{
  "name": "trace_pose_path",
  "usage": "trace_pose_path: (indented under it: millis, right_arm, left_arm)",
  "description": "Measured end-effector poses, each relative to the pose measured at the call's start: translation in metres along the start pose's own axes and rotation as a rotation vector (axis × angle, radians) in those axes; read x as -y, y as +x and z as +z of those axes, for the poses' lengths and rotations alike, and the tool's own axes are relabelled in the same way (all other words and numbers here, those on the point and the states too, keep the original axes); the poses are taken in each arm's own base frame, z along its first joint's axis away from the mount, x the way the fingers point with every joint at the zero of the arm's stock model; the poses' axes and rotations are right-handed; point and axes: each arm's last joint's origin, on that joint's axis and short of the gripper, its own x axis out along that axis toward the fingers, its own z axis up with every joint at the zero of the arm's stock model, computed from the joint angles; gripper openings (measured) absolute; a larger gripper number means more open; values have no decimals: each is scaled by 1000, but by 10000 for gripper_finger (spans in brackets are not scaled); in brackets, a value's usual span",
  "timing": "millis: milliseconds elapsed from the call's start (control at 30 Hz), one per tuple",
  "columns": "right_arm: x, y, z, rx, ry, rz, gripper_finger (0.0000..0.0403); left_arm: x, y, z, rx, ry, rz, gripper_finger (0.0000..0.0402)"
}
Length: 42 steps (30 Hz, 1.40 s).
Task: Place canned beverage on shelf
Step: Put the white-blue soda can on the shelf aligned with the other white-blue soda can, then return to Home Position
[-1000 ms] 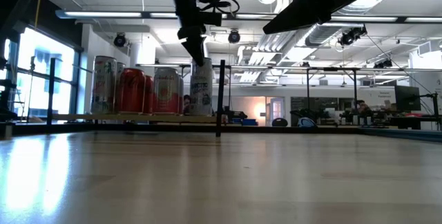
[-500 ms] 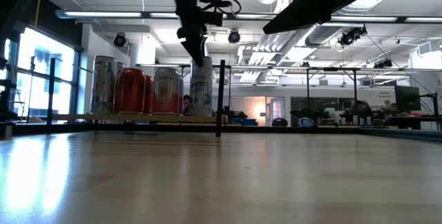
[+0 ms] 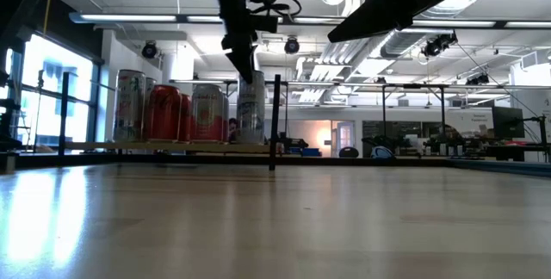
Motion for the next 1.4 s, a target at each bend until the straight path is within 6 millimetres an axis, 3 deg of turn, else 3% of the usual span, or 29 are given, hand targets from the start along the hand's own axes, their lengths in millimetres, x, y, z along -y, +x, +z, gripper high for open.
trace_pose_path:
  millis: [533, 700, 900, 1067, 1167, 1267, 1400]
  right_arm:
    - [0, 0, 0, 0, 0, 0, 0]
    - [0, 0, 0, 0, -6, 0, 0]
    - [0, 0, 0, 0, -10, 0, 0]
    - [0, 0, 0, 0, -22, 0, 0]
    - [0, 0, 0, 0, -45, -1, 0]
    - [1, 0, 0, 1, -50, -31, 0]
    - [0, 0, -7, 40, -79, -92, 0]
  left_arm:
    - [-2, -3, -1, -25, -11, 58, 337]
    - [-4, -22, -4, 10, -20, 84, 337]
    - [-3, -60, -15, 56, -119, 110, 337]
    - [10, -90, -34, 96, -195, -64, 337]
    - [23, -95, -44, 114, -233, -101, 326]
    - [42, -93, -55, 182, -245, -96, 294]
    - [72, -83, -76, 343, -250, -65, 222]
